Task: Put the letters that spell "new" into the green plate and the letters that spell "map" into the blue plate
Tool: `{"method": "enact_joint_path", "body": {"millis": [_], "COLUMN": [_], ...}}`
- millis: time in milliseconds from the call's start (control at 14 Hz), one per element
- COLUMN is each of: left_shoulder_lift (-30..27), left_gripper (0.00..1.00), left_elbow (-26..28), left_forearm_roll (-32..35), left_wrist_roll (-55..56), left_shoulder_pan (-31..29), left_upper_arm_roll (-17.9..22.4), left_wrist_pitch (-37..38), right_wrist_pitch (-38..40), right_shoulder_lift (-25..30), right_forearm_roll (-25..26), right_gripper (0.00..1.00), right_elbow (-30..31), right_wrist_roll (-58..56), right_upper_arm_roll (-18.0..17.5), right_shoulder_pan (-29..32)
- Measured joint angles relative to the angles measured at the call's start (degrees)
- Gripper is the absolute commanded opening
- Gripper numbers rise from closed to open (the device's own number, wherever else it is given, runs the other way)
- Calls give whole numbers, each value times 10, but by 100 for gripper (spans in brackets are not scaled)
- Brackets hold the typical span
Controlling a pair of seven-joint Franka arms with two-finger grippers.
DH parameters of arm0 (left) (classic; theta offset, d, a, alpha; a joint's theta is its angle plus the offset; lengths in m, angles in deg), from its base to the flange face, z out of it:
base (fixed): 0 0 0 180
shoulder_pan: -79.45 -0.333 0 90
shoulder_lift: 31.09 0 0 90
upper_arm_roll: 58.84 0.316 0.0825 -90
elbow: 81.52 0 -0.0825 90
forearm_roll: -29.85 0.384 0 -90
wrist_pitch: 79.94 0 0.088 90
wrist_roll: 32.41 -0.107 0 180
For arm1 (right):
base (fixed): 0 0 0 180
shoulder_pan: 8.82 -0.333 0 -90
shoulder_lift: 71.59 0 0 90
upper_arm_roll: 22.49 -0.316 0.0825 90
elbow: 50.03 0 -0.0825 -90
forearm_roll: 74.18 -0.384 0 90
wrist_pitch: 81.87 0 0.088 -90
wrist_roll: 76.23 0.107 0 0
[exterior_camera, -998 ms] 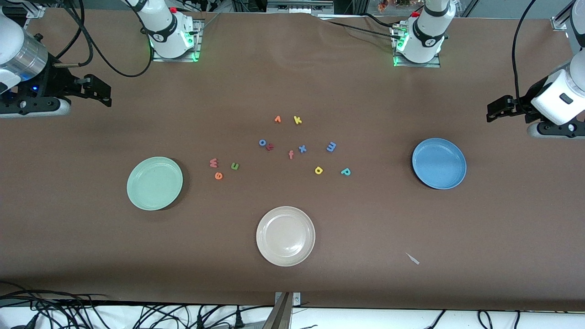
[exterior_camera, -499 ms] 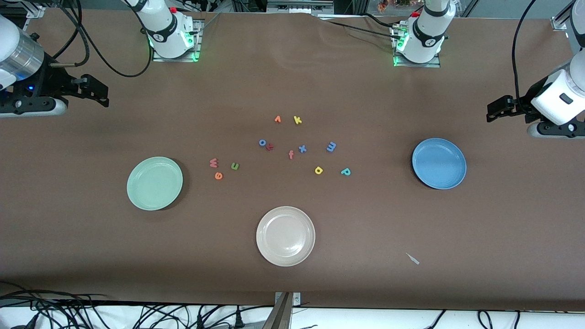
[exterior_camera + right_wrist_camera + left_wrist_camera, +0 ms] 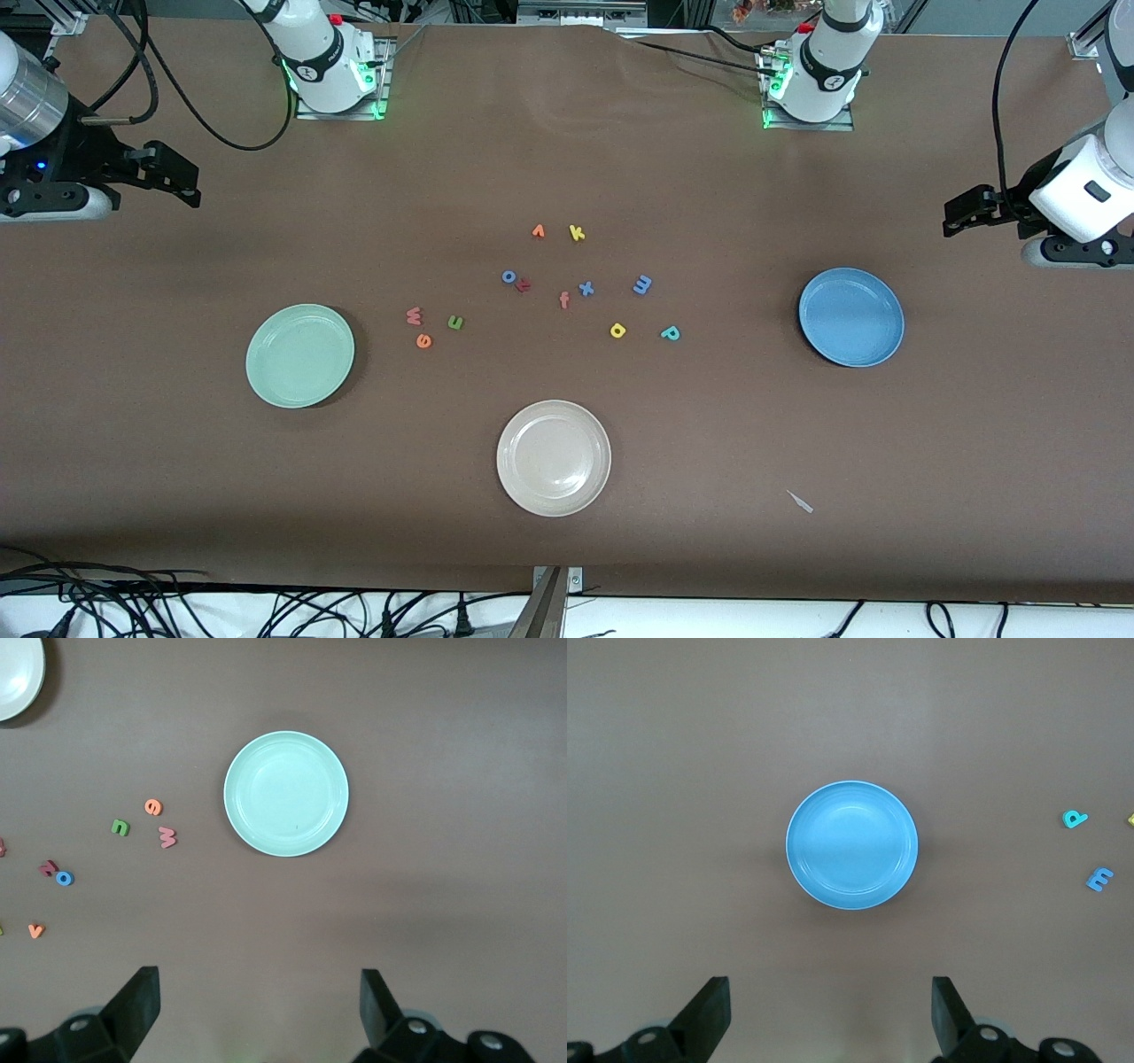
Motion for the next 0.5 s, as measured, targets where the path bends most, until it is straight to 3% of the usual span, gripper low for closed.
{"method": "enact_joint_path", "body": {"millis": [499], "left_shoulder_lift": [1], "left_gripper": [100], "left_elbow": [0], "left_forearm_roll": [0], "left_wrist_roll": [0], "left_shoulder_pan": [0], "left_upper_arm_roll": [-5], "left_wrist_pitch": [0], "right_wrist_pitch": [0], "right_shoulder_lift": [-1], "right_forearm_roll": [0], "right_gripper": [100], "right_elbow": [-4], "right_wrist_roll": [0], "right_upper_arm_roll": [0], "right_shoulder_pan": [0]}}
